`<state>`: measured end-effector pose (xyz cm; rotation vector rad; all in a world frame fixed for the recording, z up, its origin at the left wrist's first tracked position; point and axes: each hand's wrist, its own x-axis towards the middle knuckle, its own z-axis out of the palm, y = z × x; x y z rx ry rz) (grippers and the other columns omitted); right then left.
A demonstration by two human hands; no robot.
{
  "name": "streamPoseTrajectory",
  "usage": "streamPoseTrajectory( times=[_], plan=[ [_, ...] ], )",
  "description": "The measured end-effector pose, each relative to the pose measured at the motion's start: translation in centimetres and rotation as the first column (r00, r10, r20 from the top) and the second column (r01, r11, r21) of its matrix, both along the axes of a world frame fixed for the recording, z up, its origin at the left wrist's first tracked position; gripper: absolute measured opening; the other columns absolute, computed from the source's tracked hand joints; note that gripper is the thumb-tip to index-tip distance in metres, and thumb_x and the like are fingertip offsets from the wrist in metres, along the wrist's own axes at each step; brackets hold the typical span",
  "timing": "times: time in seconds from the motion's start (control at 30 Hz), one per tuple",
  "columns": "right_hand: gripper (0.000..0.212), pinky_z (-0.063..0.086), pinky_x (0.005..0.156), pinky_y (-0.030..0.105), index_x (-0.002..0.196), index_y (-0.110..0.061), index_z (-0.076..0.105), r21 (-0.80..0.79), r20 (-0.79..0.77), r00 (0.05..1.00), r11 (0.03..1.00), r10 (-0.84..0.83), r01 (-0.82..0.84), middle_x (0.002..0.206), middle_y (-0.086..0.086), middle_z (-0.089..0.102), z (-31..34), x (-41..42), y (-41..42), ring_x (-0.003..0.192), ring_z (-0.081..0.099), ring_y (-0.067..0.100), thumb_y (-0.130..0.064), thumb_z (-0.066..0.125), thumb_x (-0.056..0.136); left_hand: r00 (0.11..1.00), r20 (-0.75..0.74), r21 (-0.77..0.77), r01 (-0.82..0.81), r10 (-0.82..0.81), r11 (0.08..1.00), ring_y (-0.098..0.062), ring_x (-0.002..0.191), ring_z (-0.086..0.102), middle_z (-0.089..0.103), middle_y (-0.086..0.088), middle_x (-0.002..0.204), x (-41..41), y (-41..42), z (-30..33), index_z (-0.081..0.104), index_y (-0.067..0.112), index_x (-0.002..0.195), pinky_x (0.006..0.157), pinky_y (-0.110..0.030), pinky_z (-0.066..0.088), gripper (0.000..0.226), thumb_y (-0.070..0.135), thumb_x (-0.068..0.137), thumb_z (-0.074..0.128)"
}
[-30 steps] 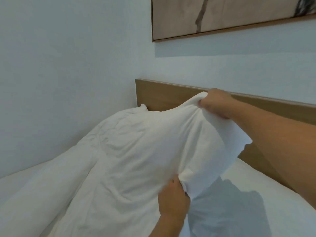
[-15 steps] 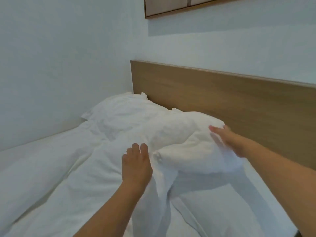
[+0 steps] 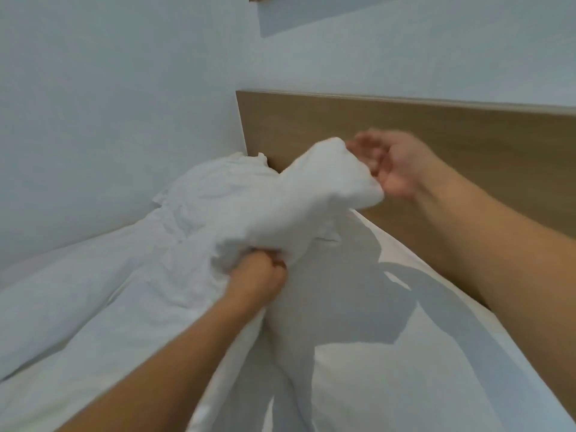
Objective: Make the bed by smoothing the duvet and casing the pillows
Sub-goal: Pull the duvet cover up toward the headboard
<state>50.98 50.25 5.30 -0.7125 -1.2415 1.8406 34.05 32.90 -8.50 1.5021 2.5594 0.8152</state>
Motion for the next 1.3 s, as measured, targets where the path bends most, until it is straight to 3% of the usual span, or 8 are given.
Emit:
streamPoseTrajectory(
  times=[0.1, 0.2, 0.4, 0.63, 0.73, 0.9, 1.07, 1.3],
  plan=[
    [0.026, 0.047, 0.083, 0.028, 0.103, -0.02, 0.062, 0.159, 0.049, 0.992, 0.982, -0.115, 0.106, 0.105, -0.001, 0.067, -1.3, -1.1, 2.2, 0.097, 0.062, 0.014, -0.005, 0.043, 0.093, 0.992, -0.002, 0.112, -0.126, 0.127, 0.986, -0.039, 0.112, 0.057, 0.059, -0.024, 0.125, -7.9, 3.4, 2.7, 0.059, 0.002, 0.119, 0.095, -0.043, 0.046, 0.06, 0.046, 0.081, 0.041],
    [0.05, 0.043, 0.073, 0.02, 0.134, -0.017, 0.047, 0.346, 0.495, 0.865, 0.932, -0.084, -0.108, 0.12, -0.002, 0.058, -8.7, -5.0, 3.2, 0.099, 0.055, 0.013, -0.004, 0.057, 0.086, 0.978, -0.092, -0.286, -0.205, 0.186, 0.936, -0.027, 0.148, 0.015, 0.01, -0.001, 0.162, -12.4, 4.9, -0.2, 0.01, 0.018, 0.155, 0.113, -0.062, 0.017, 0.098, 0.071, 0.078, 0.041],
    [0.102, 0.036, 0.104, 0.046, 0.136, -0.024, 0.037, 0.393, 0.84, 0.472, 0.899, -0.266, -0.193, 0.128, -0.003, 0.051, -17.8, -14.2, 3.5, 0.12, 0.049, 0.025, -0.073, 0.072, 0.055, 0.946, -0.049, -0.448, -0.307, 0.319, 0.84, -0.027, 0.149, -0.013, -0.024, 0.006, 0.16, -15.8, 6.3, -7.5, -0.026, 0.019, 0.15, 0.111, -0.069, 0.002, 0.119, 0.079, 0.076, 0.046],
    [0.003, 0.037, 0.053, 0.024, 0.074, -0.004, 0.06, 0.342, 0.579, 0.81, 0.93, -0.092, -0.138, 0.065, 0.007, 0.052, -11.1, -16.6, -1.1, 0.058, 0.047, 0.02, -0.002, 0.058, 0.073, 0.936, -0.141, -0.464, -0.35, 0.322, 0.814, -0.032, 0.147, 0.013, 0.003, 0.001, 0.163, -18.5, 4.3, -6.2, -0.009, 0.021, 0.153, 0.108, -0.067, 0.02, 0.09, 0.053, 0.091, 0.047],
    [0.019, 0.025, 0.037, 0.011, 0.059, -0.01, 0.047, 0.269, 0.482, 0.874, 0.959, -0.059, -0.083, 0.042, -0.002, 0.039, -3.5, -14.8, -3.4, 0.036, 0.035, 0.014, 0.004, 0.056, 0.068, 0.939, -0.306, -0.301, -0.253, 0.158, 0.92, -0.032, 0.119, 0.049, 0.048, -0.007, 0.137, -18.4, 2.3, -1.2, 0.036, 0.017, 0.141, 0.094, -0.047, 0.046, 0.046, 0.027, 0.097, 0.041],
    [0.009, 0.036, 0.049, 0.022, 0.068, -0.006, 0.052, 0.165, 0.173, 0.984, 0.983, 0.047, -0.076, 0.061, 0.006, 0.043, 8.5, -9.2, -6.9, 0.054, 0.044, 0.025, -0.002, 0.048, 0.061, 0.761, -0.558, -0.063, -0.437, 0.331, 0.897, -0.037, 0.118, 0.043, 0.043, -0.016, 0.132, -18.9, -1.2, 12.5, 0.044, 0.018, 0.132, 0.097, -0.046, 0.036, 0.038, 0.024, 0.094, 0.04],
    [0.039, 0.033, 0.054, 0.025, 0.067, -0.015, 0.028, 0.103, -0.127, 0.992, 0.994, -0.025, 0.038, 0.07, 0.002, 0.023, 14.6, -2.8, -11.1, 0.056, 0.035, 0.02, 0.003, 0.056, 0.048, 0.992, 0.001, 0.542, -0.108, 0.128, 0.833, -0.023, 0.097, 0.049, 0.052, -0.002, 0.109, -6.4, -7.4, 20.5, 0.047, 0.021, 0.112, 0.084, -0.039, 0.043, 0.041, 0.054, 0.089, 0.047],
    [0.028, 0.041, 0.048, 0.016, 0.058, -0.012, 0.044, 0.06, -0.143, 0.954, 0.96, -0.264, 0.275, 0.063, 0.003, 0.043, 16.2, 5.1, -16.1, 0.05, 0.046, 0.018, -0.002, 0.043, 0.084, 0.895, -0.341, 0.327, -0.174, 0.288, 0.929, -0.04, 0.099, 0.056, 0.059, -0.013, 0.114, 3.2, -12.2, 12.5, 0.052, 0.019, 0.125, 0.084, -0.048, 0.045, 0.056, 0.021, 0.07, 0.059]
  ],
)
